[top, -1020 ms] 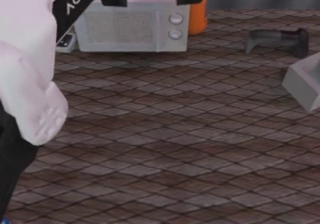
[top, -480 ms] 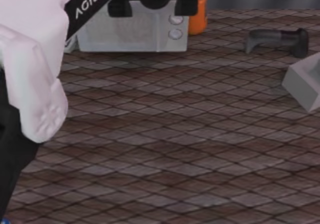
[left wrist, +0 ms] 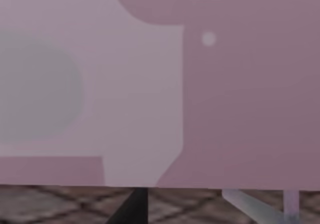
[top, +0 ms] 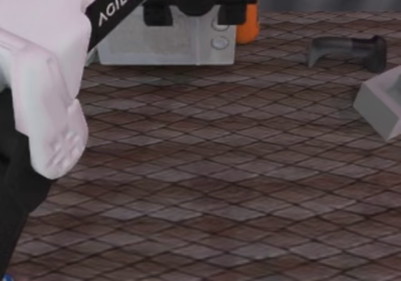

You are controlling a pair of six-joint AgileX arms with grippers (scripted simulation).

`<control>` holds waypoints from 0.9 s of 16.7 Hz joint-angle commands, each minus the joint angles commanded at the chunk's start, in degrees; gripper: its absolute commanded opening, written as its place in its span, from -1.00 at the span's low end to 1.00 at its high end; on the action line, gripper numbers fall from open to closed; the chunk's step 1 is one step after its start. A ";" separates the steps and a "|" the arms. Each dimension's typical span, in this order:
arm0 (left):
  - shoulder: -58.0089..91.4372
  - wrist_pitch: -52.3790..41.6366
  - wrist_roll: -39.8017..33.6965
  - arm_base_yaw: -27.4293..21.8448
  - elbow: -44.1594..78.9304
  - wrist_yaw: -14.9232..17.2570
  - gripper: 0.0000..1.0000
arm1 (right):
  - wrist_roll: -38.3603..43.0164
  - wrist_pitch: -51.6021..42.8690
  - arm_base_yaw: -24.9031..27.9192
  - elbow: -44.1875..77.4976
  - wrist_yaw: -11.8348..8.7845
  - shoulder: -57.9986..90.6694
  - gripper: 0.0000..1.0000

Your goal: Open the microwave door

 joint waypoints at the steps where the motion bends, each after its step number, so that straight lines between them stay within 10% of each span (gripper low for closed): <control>1: 0.00 0.00 0.00 0.00 0.00 0.00 0.10 | 0.00 0.00 0.00 0.00 0.00 0.00 1.00; 8: 0.00 0.00 0.00 0.00 0.00 0.00 -0.96 | 0.00 0.00 0.00 0.00 0.00 0.00 1.00; 15: 0.00 0.00 0.00 0.00 0.00 0.00 -1.00 | 0.00 0.00 0.00 0.00 0.00 0.00 1.00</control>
